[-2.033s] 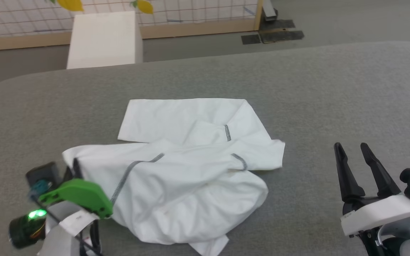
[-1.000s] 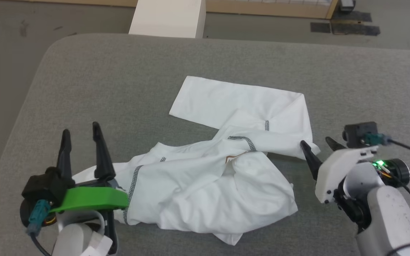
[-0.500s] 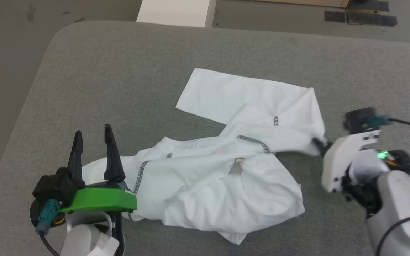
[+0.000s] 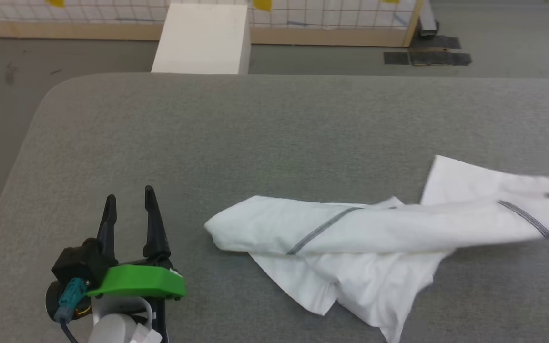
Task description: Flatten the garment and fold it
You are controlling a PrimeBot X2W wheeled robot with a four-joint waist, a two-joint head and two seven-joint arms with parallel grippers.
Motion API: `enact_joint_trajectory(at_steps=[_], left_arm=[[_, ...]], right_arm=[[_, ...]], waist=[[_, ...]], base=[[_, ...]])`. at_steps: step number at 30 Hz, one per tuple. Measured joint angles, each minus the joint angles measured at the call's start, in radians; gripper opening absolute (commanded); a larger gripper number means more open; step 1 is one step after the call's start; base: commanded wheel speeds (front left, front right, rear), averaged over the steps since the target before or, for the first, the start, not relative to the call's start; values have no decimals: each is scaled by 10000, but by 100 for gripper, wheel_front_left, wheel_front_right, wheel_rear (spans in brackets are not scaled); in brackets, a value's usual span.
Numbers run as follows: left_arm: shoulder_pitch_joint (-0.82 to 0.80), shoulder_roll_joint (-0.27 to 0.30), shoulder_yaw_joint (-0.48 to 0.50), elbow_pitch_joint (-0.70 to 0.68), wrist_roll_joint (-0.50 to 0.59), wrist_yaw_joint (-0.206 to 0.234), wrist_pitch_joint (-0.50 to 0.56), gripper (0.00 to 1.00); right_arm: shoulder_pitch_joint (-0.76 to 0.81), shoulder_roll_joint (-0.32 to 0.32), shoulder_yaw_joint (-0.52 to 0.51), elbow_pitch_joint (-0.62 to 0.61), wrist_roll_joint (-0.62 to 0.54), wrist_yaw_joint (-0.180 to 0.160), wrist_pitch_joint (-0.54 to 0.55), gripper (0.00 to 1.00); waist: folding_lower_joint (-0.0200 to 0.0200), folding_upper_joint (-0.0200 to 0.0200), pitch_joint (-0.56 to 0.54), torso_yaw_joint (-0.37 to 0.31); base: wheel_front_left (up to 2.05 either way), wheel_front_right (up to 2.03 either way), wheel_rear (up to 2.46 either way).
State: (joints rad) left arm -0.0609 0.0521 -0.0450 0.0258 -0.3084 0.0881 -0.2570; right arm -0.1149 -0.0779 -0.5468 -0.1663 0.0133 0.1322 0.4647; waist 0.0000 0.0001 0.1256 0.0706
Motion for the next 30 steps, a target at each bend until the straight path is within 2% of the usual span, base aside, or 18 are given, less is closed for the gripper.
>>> enact_joint_trajectory(at_steps=[4,8,11,12,13,15,18,21,25,30], left_arm=[[-4,0,-27,63,0,-23,0,100],[-8,0,-148,215,0,-94,0,100],[-12,0,-265,380,6,-192,0,100],[-12,-2,-330,451,6,-251,0,100],[-13,-2,-405,518,12,-265,-2,100],[-18,0,-568,654,42,-307,0,100],[-166,0,-1064,936,98,-418,0,100],[-674,-2,-1812,1264,182,-535,215,100],[-1963,-10,-3037,1712,267,-756,1467,100],[-3982,-35,-4498,3033,176,-894,3735,100]], right_arm=[[789,201,-813,-291,-104,0,951,0],[2005,240,-165,861,1218,0,3022,0],[2468,305,426,1427,1825,0,3597,0],[2493,307,541,1448,1908,0,3459,40],[2490,301,596,1429,1956,0,3141,100],[2483,293,660,1379,1985,0,2314,100],[2453,282,947,1047,2004,0,497,100],[2432,247,1862,522,1860,0,-1193,100],[2454,255,3237,-65,1701,0,-2669,100],[2458,25,4527,-426,1720,0,-3480,100]], waist=[[0,0,-112,-324],[0,0,-176,-572],[0,0,-216,-691],[0,0,-246,-720],[0,0,-277,-750],[0,0,-335,-802],[0,0,-426,-892],[0,0,-492,-1019],[0,0,-488,-1253],[0,0,-293,-1609]], base=[[0,0,0],[0,0,0],[0,0,0],[0,0,0],[0,0,0],[0,0,0],[0,0,0],[0,0,0],[0,0,0],[0,0,0]])
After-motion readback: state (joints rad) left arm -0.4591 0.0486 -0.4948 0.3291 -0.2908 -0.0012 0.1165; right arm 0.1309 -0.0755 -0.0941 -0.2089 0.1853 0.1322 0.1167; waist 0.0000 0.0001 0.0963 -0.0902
